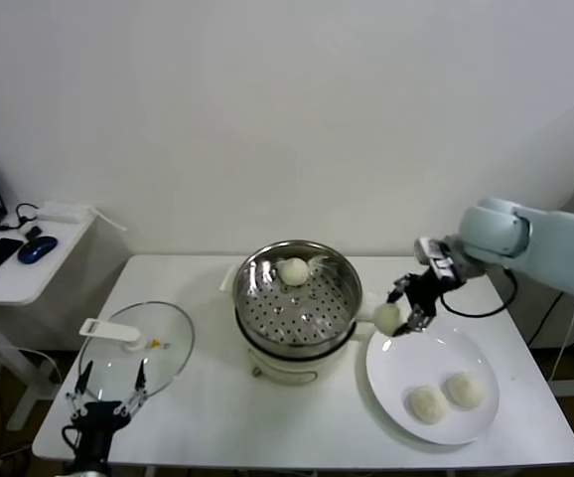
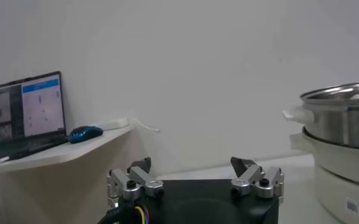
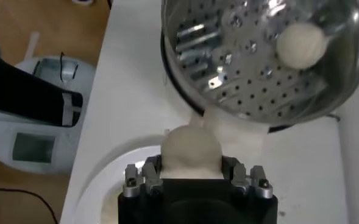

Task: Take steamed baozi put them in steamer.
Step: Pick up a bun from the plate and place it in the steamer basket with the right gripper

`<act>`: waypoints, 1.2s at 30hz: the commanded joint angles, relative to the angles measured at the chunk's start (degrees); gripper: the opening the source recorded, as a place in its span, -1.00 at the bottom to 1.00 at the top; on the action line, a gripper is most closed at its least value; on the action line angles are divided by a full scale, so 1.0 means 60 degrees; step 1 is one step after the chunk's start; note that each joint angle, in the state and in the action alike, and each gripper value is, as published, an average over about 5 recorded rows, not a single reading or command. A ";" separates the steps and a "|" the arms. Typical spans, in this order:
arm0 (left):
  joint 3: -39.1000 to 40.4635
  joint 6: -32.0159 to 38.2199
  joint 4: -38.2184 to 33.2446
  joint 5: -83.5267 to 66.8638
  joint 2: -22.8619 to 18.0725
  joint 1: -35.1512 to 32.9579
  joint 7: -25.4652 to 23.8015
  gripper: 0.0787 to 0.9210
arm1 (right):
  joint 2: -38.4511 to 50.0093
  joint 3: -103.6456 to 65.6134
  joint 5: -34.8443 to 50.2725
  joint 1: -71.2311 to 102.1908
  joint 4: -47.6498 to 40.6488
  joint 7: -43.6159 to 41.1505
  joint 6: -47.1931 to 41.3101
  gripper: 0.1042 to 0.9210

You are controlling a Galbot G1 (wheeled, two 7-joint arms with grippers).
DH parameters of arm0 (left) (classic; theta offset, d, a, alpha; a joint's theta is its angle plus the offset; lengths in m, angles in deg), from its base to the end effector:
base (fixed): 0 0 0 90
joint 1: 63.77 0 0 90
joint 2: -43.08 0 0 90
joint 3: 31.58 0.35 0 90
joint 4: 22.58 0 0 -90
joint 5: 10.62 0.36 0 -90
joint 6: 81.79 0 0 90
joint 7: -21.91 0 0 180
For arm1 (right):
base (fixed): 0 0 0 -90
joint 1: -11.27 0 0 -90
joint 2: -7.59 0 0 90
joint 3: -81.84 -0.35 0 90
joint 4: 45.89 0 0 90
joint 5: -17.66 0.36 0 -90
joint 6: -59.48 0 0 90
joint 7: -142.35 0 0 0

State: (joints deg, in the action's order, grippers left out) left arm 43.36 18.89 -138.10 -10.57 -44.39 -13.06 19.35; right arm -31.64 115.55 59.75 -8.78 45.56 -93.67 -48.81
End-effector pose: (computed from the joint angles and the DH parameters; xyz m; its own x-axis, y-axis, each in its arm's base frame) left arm 0.1219 0.0929 -0.3465 -0.9894 -0.1400 0.0385 -0.1298 0.9718 0.1968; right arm 0.4888 -0.0747 -0.0342 -0.0657 -0.3562 0.9321 -0.9915 -0.0818 -0.1012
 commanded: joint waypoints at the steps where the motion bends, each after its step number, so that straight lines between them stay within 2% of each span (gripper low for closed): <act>1: 0.0005 0.0035 -0.0057 0.0008 -0.0004 -0.0033 0.0003 0.77 | -0.2127 0.0748 0.2094 -0.1756 -0.0284 0.0117 -0.0159 0.31; 18: -0.0111 0.0130 -0.0298 -0.0172 0.0055 -0.0312 0.0066 0.77 | -0.5904 -0.1225 0.0811 0.1761 -0.4105 0.0455 -0.0641 0.31; 36: -0.0134 0.0232 -0.0301 -0.0318 0.0021 -0.0614 0.0193 0.77 | -0.6765 -0.1654 -0.0233 0.3224 -0.5599 0.0359 -0.0580 0.30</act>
State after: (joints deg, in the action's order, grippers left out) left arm 42.59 20.21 -139.99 -11.99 -44.29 -16.28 20.36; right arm -68.52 107.11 61.19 5.81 17.52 -91.47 -52.18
